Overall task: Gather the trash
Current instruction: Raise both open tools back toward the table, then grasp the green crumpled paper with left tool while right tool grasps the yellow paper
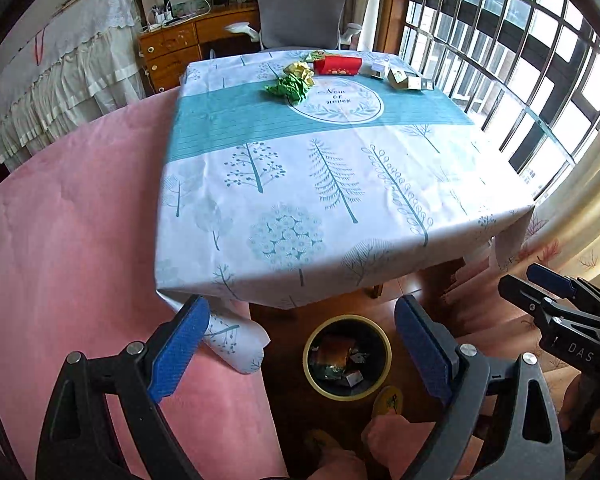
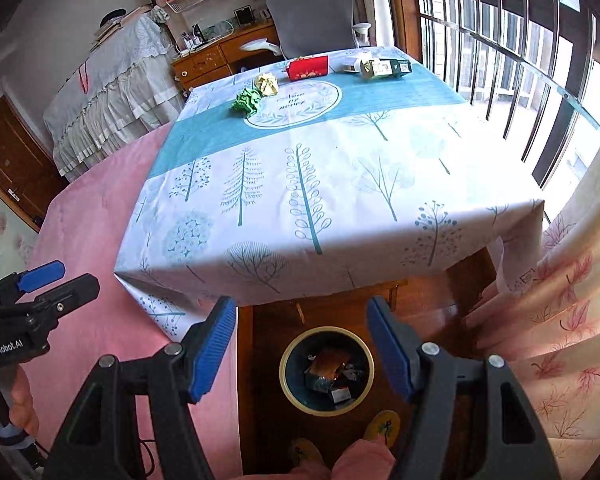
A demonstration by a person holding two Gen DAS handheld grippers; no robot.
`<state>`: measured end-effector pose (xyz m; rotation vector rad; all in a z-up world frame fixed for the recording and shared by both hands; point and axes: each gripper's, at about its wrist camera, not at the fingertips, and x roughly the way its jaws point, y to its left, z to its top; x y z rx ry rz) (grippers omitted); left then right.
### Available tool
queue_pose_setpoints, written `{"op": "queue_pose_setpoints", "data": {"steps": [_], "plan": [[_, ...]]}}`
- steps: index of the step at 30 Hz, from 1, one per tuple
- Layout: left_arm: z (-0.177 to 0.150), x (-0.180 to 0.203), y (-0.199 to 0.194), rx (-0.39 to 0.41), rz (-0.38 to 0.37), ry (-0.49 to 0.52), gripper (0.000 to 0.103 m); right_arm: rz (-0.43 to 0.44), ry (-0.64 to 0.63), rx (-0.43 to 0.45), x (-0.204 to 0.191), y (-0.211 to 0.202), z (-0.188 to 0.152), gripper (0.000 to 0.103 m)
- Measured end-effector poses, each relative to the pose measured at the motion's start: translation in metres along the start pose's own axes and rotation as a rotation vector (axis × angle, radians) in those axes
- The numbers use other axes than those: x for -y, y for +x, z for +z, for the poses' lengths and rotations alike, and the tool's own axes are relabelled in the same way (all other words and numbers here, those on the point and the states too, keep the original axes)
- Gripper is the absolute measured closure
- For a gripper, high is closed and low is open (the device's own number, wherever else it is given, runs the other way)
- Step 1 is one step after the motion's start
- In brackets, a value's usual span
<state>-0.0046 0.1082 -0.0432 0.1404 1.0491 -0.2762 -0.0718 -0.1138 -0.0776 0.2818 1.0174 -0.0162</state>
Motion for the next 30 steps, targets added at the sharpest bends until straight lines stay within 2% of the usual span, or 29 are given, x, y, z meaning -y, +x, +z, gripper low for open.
{"op": "queue_pose_setpoints", "data": {"steps": [6,11,16,18,22,26,30], "plan": [[0.042,-0.018,-0.005,0.046,0.021,-0.073,0.010,0.011,-0.056,0.046,-0.011,-0.003,0.040,0.035],[0.087,-0.026,0.015,0.057,0.015,-0.167,0.010,0.045,-0.100,0.056,-0.010,0.021,0.090,0.035],[0.144,-0.029,0.063,0.038,0.020,-0.277,0.010,0.116,-0.139,0.038,0.003,0.072,0.158,0.035],[0.167,-0.029,0.086,0.019,0.051,-0.326,0.010,0.133,-0.161,0.008,0.008,0.097,0.187,0.035],[0.210,-0.028,0.137,-0.043,0.061,-0.424,0.010,0.189,-0.183,-0.063,0.023,0.140,0.242,0.035],[0.247,-0.023,0.187,-0.071,0.090,-0.473,0.010,0.221,-0.256,-0.100,0.030,0.183,0.287,0.035],[0.275,-0.022,0.237,-0.124,0.126,-0.493,0.010,0.263,-0.262,-0.136,0.033,0.226,0.327,0.035]]}}
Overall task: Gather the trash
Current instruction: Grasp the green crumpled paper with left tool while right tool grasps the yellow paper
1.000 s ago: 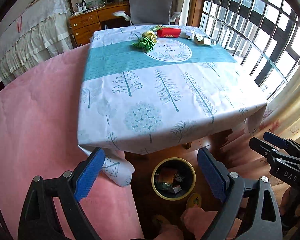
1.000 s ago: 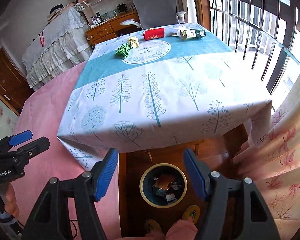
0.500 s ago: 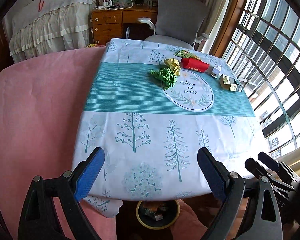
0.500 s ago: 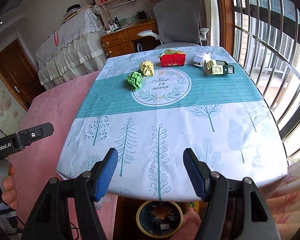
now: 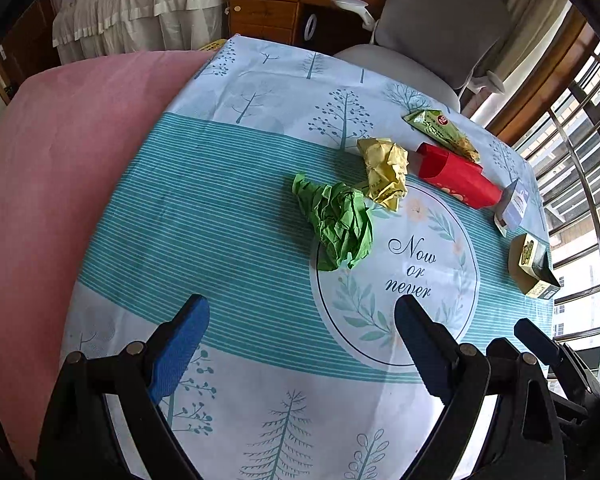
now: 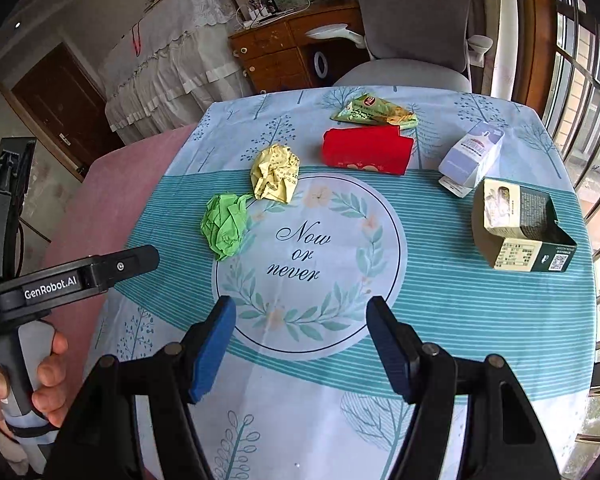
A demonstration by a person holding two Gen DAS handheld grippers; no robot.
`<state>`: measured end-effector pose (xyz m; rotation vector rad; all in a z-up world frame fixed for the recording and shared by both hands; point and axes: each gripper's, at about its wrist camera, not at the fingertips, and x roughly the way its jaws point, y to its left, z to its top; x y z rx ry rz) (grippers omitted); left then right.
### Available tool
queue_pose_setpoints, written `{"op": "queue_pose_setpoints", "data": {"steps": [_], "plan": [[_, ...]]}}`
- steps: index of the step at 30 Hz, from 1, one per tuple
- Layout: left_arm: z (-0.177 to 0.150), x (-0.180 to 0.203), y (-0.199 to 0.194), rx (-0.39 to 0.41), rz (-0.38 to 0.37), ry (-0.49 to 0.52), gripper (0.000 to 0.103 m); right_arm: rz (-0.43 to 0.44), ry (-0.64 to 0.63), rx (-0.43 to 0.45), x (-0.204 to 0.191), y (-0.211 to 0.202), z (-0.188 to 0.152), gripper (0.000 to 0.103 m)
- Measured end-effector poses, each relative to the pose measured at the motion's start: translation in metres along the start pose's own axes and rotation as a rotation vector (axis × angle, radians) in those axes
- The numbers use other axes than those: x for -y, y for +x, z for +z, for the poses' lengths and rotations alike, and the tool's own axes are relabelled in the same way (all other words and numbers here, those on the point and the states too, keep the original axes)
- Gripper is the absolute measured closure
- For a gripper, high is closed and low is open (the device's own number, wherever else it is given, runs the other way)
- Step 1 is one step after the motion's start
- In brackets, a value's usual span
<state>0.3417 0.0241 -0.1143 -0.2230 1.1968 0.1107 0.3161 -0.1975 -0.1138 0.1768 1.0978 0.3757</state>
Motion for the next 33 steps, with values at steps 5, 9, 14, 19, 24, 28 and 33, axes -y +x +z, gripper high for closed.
{"op": "queue_pose_setpoints", "data": {"steps": [5,9,14,19,24,28,33], "plan": [[0.027,0.014,0.051,-0.072,0.046,-0.028,0.014,0.052,0.010,-0.010,0.013,0.033,0.038,0.035],[0.040,0.018,0.079,-0.119,0.028,-0.078,0.023,0.090,0.021,-0.036,0.017,0.057,0.059,0.035],[0.049,0.021,0.101,-0.163,0.006,-0.077,0.079,0.113,0.007,-0.065,0.012,0.087,0.077,0.035],[0.052,0.008,0.089,-0.129,0.027,-0.064,0.084,0.113,-0.001,-0.089,-0.001,0.115,0.092,0.035],[0.050,-0.018,0.072,-0.100,0.040,-0.088,0.084,0.088,0.003,-0.090,-0.015,0.138,0.111,0.035],[0.050,-0.037,0.061,-0.088,0.024,-0.123,0.084,0.045,0.013,-0.104,-0.021,0.155,0.121,0.035],[0.036,-0.051,0.043,-0.078,0.025,-0.116,0.084,0.063,-0.018,-0.123,-0.030,0.156,0.107,0.066]]}}
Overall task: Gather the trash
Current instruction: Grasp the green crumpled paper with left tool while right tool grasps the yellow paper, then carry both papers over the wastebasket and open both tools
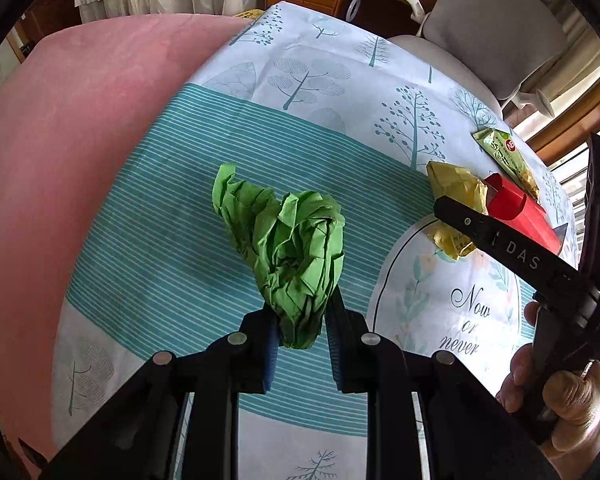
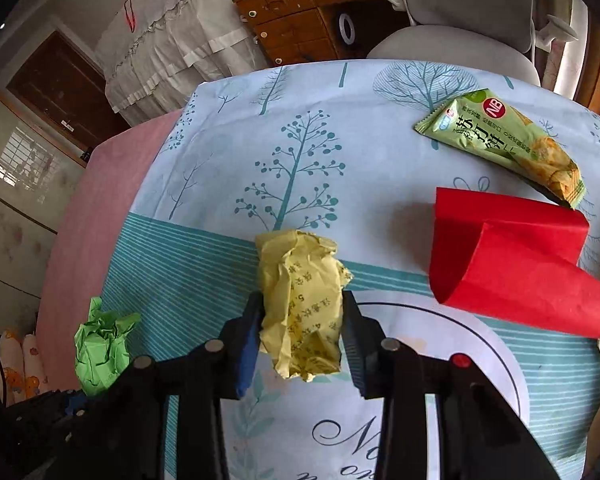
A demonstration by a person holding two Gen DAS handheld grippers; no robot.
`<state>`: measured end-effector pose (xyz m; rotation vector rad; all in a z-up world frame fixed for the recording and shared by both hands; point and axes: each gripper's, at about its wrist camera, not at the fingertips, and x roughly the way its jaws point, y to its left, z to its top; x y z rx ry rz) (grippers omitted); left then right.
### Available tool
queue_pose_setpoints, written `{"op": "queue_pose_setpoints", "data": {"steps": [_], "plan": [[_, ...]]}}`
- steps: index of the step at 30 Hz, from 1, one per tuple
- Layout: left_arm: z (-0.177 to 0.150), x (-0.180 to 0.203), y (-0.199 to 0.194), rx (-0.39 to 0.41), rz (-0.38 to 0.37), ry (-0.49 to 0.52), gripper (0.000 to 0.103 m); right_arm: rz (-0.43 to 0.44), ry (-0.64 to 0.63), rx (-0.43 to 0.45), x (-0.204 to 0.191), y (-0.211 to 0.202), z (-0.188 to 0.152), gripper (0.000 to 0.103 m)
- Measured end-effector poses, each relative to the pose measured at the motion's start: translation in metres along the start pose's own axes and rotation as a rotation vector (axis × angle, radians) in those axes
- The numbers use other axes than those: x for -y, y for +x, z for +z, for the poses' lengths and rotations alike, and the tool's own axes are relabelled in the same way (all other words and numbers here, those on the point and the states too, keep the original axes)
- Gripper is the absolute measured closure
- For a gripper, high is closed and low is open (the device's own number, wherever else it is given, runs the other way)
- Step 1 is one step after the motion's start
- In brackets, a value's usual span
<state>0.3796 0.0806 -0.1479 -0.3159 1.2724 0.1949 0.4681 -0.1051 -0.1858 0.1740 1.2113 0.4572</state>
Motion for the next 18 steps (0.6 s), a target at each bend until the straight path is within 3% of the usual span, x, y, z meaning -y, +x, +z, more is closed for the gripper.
{"op": "queue_pose_setpoints", "data": {"steps": [9,14,18], "plan": [[-0.066,-0.014,-0.060,0.042,0.009,0.102,0.084,0.109,0.011,0.024,-0.019,-0.066,-0.078,0.068],[-0.117,-0.032,-0.098,0.061,-0.034,0.197,0.084,0.064,0.038,0.041,-0.034,-0.111,-0.150,0.068],[-0.160,-0.048,-0.122,0.037,-0.078,0.334,0.084,0.025,0.156,0.071,-0.052,-0.151,-0.221,0.068]]}}
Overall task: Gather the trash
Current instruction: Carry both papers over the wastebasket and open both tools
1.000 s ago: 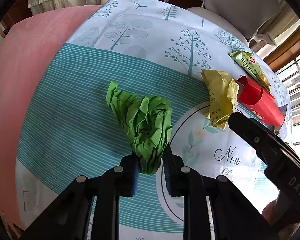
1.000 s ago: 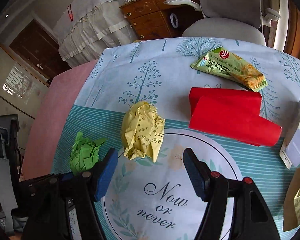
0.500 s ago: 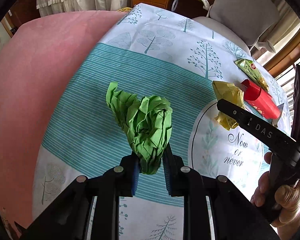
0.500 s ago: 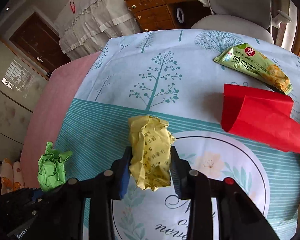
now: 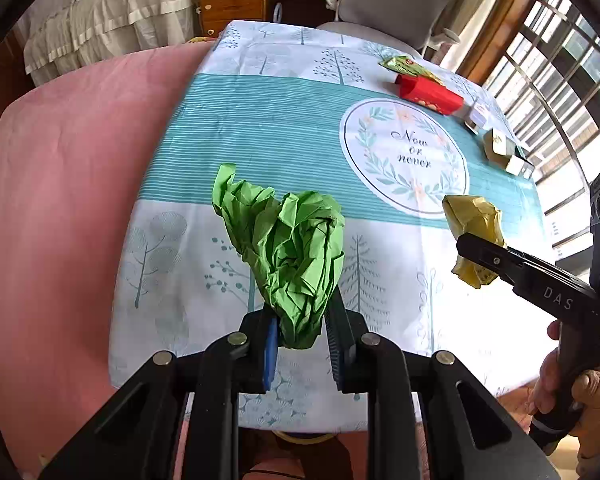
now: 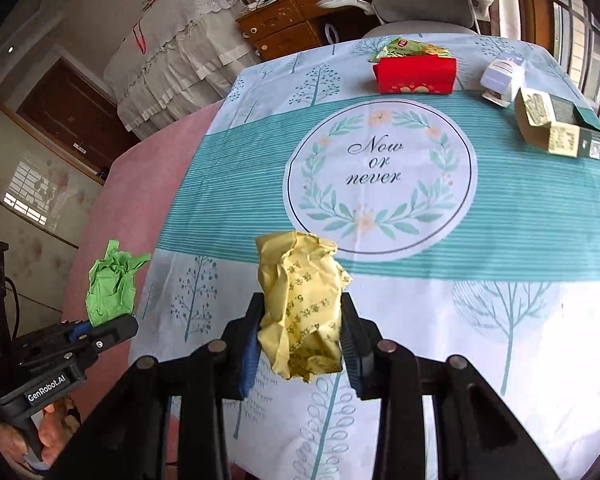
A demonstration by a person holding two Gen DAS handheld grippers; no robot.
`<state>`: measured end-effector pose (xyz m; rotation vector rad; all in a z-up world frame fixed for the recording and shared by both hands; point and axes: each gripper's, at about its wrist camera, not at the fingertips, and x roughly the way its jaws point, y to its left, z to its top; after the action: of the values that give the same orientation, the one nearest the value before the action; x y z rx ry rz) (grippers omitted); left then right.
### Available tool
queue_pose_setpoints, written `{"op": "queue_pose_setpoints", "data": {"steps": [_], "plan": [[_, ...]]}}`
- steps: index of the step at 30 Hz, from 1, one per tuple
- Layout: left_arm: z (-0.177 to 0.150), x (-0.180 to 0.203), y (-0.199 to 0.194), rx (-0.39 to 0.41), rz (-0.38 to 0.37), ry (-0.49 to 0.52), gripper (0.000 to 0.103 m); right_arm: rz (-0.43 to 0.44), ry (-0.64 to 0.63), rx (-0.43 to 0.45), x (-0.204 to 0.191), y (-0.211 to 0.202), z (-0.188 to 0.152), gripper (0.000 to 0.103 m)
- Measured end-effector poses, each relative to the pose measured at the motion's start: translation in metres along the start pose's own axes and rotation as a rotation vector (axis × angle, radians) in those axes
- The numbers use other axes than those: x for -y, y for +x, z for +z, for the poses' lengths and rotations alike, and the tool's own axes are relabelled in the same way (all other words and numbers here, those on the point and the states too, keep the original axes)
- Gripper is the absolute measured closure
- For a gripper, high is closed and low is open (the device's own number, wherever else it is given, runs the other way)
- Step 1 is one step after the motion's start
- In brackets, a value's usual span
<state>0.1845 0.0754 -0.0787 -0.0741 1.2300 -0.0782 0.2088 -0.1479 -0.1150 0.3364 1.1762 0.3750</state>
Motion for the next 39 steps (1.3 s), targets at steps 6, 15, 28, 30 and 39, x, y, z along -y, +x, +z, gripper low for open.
{"op": "queue_pose_setpoints", "data": {"steps": [6,15,28,30,39], "plan": [[-0.074,-0.009,-0.035,0.032,-0.059,0.194,0.084,-0.064,0.155,0.049,-0.022,-0.046,-0.114,0.068],[-0.172,-0.006,-0.034,-0.081,-0.171,0.322,0.084,-0.194,0.206,-0.048,-0.044,-0.044,-0.228,0.068],[-0.285,0.031,0.090,-0.258,-0.154,0.374,0.083,-0.264,0.204,-0.211,0.000,0.069,-0.326,0.067],[-0.294,0.031,0.121,-0.266,-0.144,0.354,0.082,-0.269,0.198,-0.221,0.012,0.094,-0.337,0.067],[-0.307,0.020,0.212,-0.272,-0.099,0.222,0.060,-0.287,0.240,-0.226,0.060,0.177,-0.369,0.060]]}}
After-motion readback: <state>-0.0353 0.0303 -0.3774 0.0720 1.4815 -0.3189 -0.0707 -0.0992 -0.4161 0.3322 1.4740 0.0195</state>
